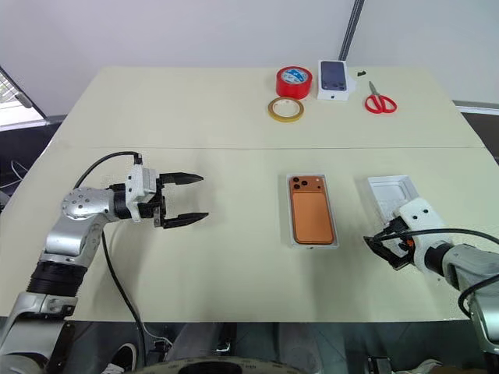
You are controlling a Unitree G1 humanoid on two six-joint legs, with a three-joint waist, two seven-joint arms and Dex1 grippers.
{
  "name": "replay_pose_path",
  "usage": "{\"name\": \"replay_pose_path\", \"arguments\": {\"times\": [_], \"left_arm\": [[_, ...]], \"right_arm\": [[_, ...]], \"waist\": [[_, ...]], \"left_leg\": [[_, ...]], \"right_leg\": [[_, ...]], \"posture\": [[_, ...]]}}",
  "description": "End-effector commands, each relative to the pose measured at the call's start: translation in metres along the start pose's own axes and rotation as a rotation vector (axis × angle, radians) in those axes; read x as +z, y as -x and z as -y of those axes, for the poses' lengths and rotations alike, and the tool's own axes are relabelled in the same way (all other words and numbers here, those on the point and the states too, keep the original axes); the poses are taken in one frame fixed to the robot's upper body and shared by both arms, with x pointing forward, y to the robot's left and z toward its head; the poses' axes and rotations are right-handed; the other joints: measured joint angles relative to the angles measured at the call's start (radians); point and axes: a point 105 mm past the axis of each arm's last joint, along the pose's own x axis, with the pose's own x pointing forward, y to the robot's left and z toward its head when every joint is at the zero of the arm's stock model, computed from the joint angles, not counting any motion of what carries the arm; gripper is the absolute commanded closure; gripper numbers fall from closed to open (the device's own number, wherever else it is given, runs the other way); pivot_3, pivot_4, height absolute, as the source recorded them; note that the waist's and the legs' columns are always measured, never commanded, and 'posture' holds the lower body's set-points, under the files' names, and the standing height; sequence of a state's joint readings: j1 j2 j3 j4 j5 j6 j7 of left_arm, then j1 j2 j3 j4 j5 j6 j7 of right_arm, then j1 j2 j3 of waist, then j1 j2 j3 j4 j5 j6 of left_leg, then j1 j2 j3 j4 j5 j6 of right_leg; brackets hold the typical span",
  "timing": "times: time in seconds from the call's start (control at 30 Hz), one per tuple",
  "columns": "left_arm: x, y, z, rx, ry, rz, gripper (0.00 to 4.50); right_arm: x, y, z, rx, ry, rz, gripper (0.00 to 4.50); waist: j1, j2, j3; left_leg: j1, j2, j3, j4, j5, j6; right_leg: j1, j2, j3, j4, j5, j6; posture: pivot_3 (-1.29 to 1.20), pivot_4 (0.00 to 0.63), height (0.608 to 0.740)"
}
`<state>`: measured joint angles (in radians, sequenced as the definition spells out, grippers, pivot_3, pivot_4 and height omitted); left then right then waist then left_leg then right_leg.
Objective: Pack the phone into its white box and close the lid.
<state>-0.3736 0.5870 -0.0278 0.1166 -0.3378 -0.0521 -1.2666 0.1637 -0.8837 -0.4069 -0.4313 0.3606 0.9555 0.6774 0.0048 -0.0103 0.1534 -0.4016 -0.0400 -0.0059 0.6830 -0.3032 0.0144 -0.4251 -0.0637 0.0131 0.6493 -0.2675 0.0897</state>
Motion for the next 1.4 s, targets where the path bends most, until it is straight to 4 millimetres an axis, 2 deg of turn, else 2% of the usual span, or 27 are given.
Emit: {"name": "replay_pose_path", "arguments": {"times": [0.03,0.33,0.47,0.63,0.83,1.03,1.13,1.2,1.3,1.4], "left_arm": [[0.004,-0.004,0.003,-0.038,-0.051,0.008,0.14],[0.008,-0.006,0.013,-0.094,-0.11,0.019,0.14],[0.008,-0.008,0.022,-0.109,-0.104,0.029,0.08],[0.008,-0.01,0.026,-0.104,-0.101,0.033,0.08],[0.008,-0.011,0.027,-0.089,-0.093,0.036,0.08],[0.008,-0.012,0.019,-0.061,-0.082,0.039,0.08],[0.011,-0.014,0.011,-0.023,-0.067,0.056,0.08],[0.012,-0.015,0.005,0.012,-0.051,0.066,0.08],[0.012,-0.016,-0.003,0.053,-0.021,0.079,0.08],[0.018,-0.021,-0.006,0.088,0.008,0.107,0.08]], "right_arm": [[0.015,0.006,-0.011,0.058,-0.03,0.012,0.05],[0.018,-0.004,0.001,0.047,-0.089,-0.085,0.05],[0.018,-0.008,0.001,0.061,-0.093,-0.12,1.88],[-0.003,-0.016,0.006,0.051,-0.109,-0.195,4.45],[0.007,-0.019,0.006,0.065,-0.166,-0.153,4.45],[0.057,-0.025,0.009,0.081,-0.261,0.07,4.45],[0.098,-0.026,0.004,0.16,-0.379,0.265,4.45],[0.124,-0.026,-0.006,0.244,-0.449,0.393,4.45],[0.146,-0.025,-0.023,0.383,-0.586,0.488,4.45],[0.158,-0.023,-0.06,0.591,-0.674,0.538,4.45]], "waist": [[0.001,0.0,0.0],[0.006,0.0,0.0],[0.004,0.0,0.0],[0.005,-0.001,-0.001],[-0.001,-0.002,-0.002],[-0.02,-0.002,-0.001],[-0.023,-0.001,-0.001],[-0.02,-0.001,-0.001],[-0.015,-0.001,-0.001],[-0.013,-0.001,-0.001]], "left_leg": [[0.0,0.0,0.0,0.0,0.0,0.0],[0.0,0.0,0.0,0.0,0.0,0.001],[0.0,0.0,0.0,0.0,0.0,0.001],[0.0,0.0,0.0,0.0,0.0,0.001],[0.0,0.0,0.0,0.0,0.0,0.001],[0.001,0.001,0.0,0.0,0.0,0.001],[0.001,0.001,0.0,0.0,0.0,0.0],[0.001,0.001,0.0,0.0,0.0,0.0],[-0.001,0.001,0.0,-0.001,0.0,0.0],[-0.002,0.001,-0.001,0.0,0.0,0.0]], "right_leg": [[0.0,0.0,0.0,0.0,0.0,0.0],[0.0,0.0,0.0,0.0,0.0,0.0],[0.0,0.0,0.0,0.0,0.0,0.0],[0.0,0.0,0.0,0.0,0.0,0.0],[0.001,0.0,0.0,0.0,0.0,0.0],[0.0,0.0,0.0,0.001,0.0,0.0],[0.0,0.001,0.0,0.001,0.0,0.0],[0.0,0.001,0.0,0.002,0.0,0.0],[-0.002,0.001,-0.001,0.002,0.0,0.0],[-0.002,0.001,-0.001,0.002,0.0,0.0]], "posture": [[0.0,0.15,0.74],[0.0,0.15,0.74],[0.0,0.15,0.74],[0.0,0.15,0.74],[0.0,0.15,0.74],[0.0,0.15,0.74],[0.0,0.15,0.74],[0.0,0.15,0.74],[0.0,0.15,0.74],[0.0,0.15,0.74]]}}
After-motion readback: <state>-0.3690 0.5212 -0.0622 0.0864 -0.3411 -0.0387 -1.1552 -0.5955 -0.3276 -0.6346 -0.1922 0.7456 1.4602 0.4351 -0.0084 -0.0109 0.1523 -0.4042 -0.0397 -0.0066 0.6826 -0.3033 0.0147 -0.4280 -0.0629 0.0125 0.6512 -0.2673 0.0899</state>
